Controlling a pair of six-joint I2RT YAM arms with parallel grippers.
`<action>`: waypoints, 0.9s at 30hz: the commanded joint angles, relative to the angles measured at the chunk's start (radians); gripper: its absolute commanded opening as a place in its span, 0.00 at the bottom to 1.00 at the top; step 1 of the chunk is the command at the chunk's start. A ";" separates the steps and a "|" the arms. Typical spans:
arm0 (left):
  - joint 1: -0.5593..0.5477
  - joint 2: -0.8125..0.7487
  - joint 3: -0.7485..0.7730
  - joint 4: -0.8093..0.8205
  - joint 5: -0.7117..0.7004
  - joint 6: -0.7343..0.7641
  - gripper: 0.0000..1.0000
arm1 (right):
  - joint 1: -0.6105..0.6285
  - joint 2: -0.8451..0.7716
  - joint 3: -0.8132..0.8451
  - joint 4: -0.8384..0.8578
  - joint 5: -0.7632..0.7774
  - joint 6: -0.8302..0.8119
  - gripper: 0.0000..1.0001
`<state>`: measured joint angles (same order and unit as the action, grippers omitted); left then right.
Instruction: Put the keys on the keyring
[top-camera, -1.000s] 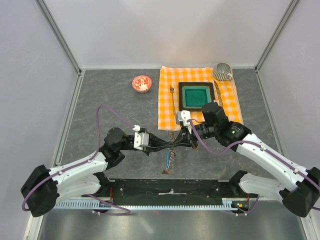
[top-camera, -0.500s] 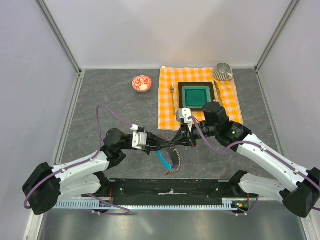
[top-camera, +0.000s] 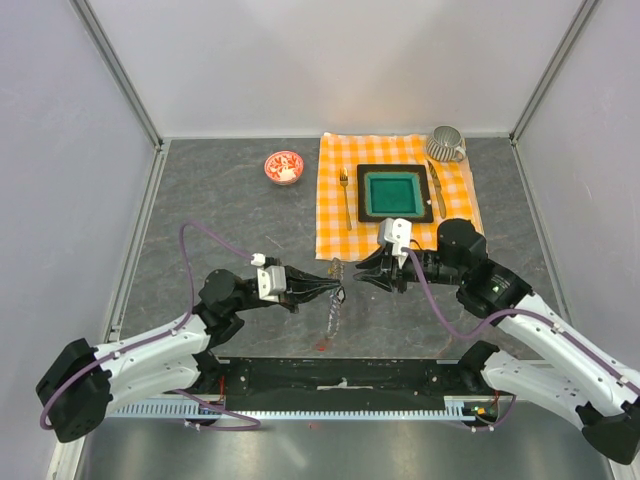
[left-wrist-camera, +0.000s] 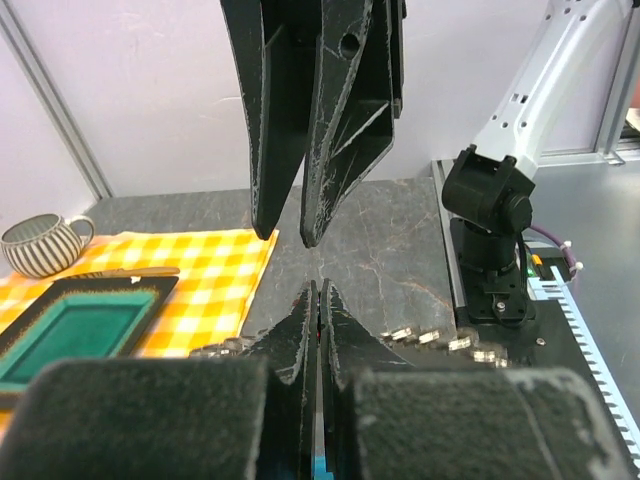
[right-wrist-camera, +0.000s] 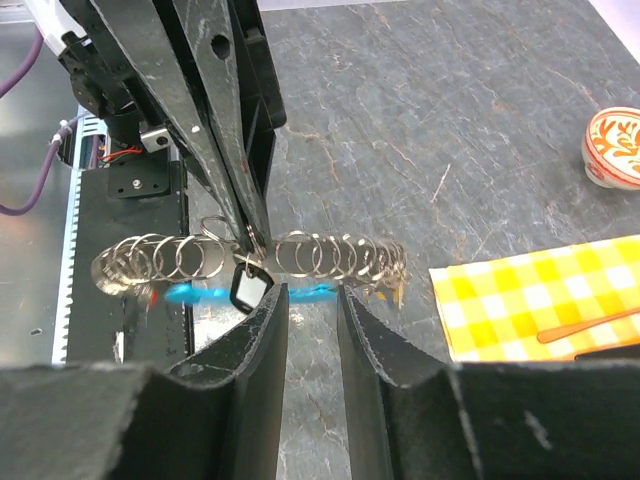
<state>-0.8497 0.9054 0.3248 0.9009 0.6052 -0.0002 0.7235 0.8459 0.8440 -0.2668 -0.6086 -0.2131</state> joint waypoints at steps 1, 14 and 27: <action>-0.003 0.013 -0.009 0.130 -0.053 0.009 0.02 | -0.001 0.027 -0.014 0.084 -0.068 -0.014 0.33; -0.003 0.073 -0.036 0.276 -0.071 -0.041 0.02 | -0.001 0.067 -0.097 0.218 -0.129 0.035 0.32; -0.003 0.098 -0.036 0.317 -0.050 -0.069 0.02 | 0.001 0.081 -0.108 0.311 -0.198 0.075 0.31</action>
<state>-0.8497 0.9958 0.2874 1.0946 0.5568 -0.0399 0.7235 0.9287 0.7410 -0.0360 -0.7452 -0.1585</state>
